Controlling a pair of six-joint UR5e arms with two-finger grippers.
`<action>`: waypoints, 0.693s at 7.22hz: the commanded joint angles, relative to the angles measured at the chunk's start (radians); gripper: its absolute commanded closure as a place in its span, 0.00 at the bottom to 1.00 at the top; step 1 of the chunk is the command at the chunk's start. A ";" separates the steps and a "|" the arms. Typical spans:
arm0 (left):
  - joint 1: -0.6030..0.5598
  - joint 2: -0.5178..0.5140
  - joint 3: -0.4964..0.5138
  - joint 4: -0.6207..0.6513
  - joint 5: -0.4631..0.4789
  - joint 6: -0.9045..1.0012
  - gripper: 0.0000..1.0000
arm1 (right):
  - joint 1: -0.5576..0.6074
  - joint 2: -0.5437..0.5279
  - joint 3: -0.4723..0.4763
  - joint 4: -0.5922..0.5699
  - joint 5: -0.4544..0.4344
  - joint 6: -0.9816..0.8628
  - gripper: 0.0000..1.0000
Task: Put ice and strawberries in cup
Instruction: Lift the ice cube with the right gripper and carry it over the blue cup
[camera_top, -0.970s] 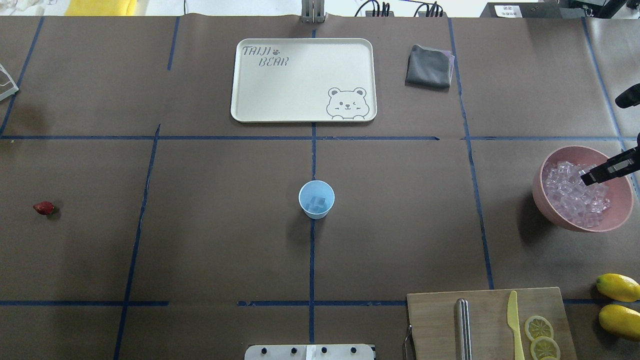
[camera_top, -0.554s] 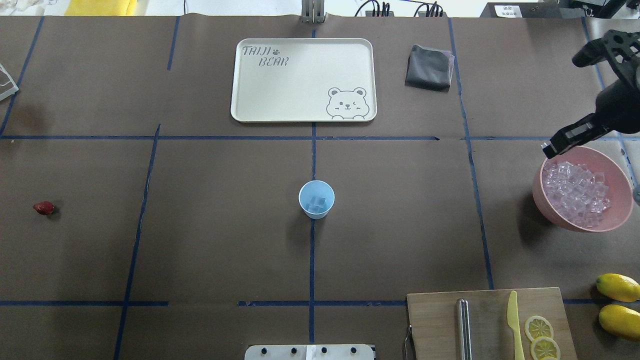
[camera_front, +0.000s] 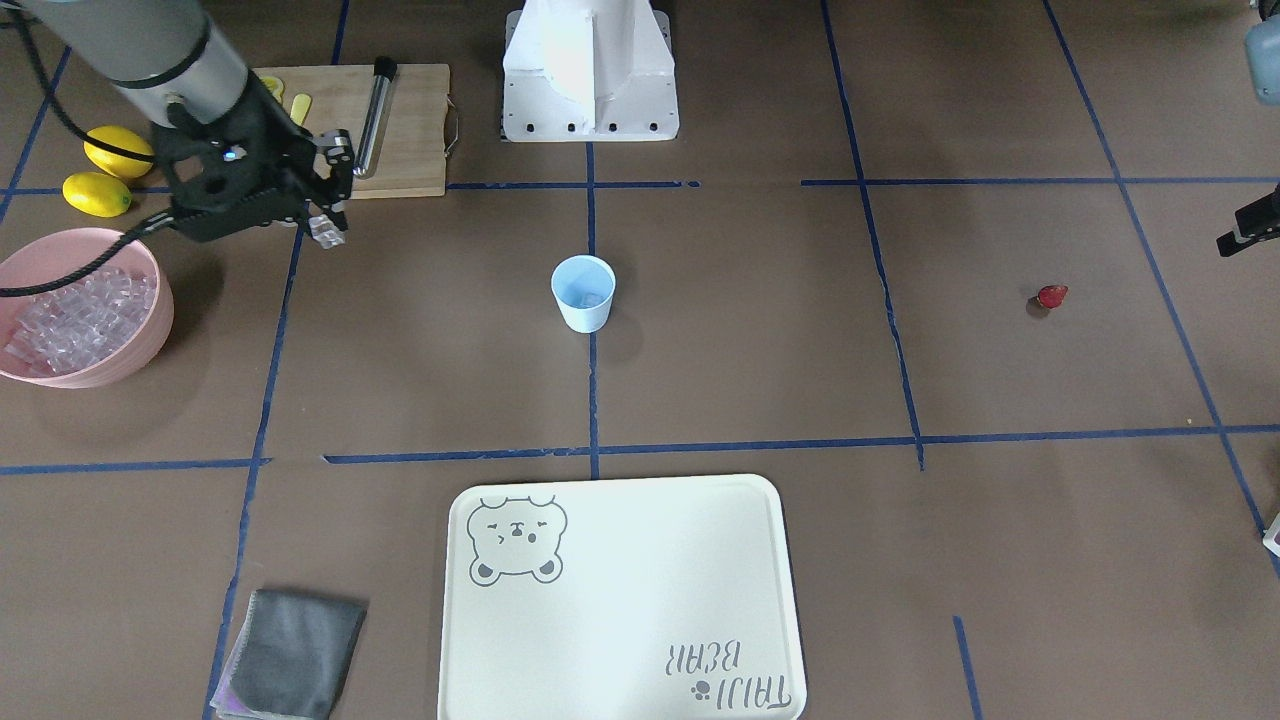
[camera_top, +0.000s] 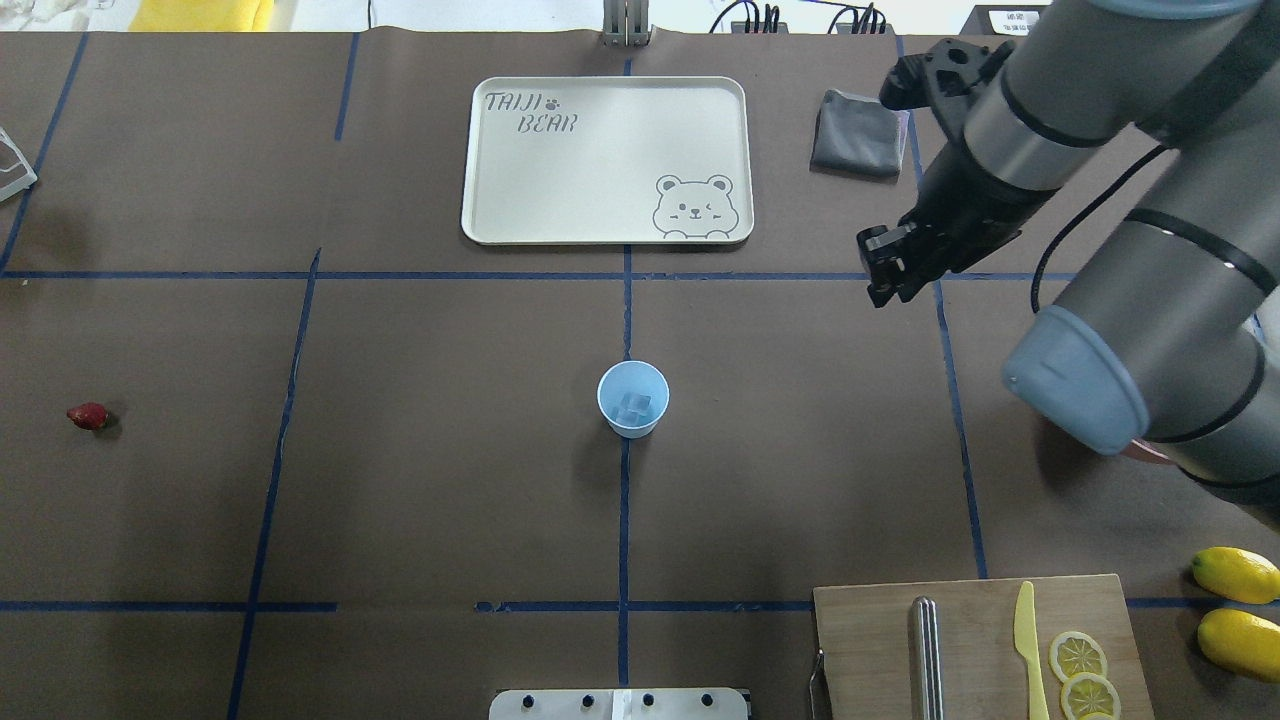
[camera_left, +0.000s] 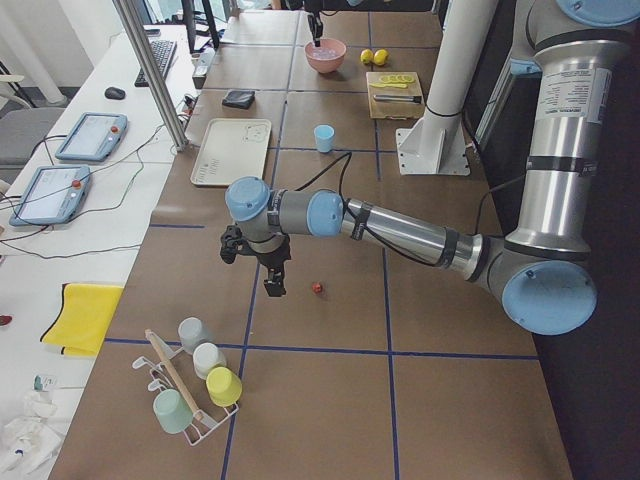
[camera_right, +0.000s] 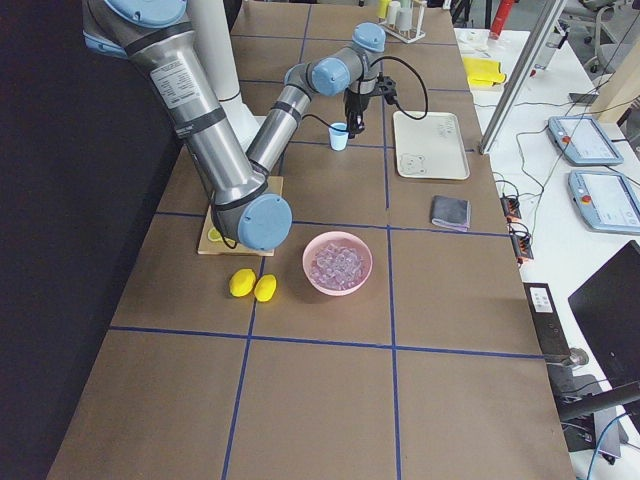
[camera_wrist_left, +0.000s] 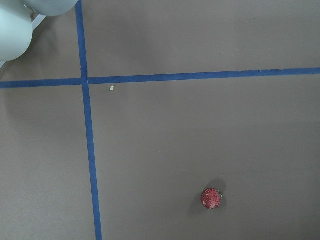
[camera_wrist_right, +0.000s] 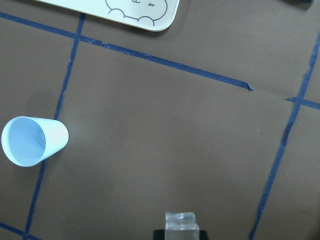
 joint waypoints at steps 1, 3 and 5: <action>0.000 -0.001 0.000 -0.002 0.002 0.002 0.00 | -0.120 0.119 -0.092 0.018 -0.093 0.156 1.00; 0.003 -0.001 -0.001 -0.003 0.003 0.006 0.00 | -0.215 0.141 -0.187 0.200 -0.168 0.306 1.00; 0.011 -0.001 -0.001 -0.003 0.009 0.003 0.00 | -0.266 0.190 -0.258 0.209 -0.213 0.353 1.00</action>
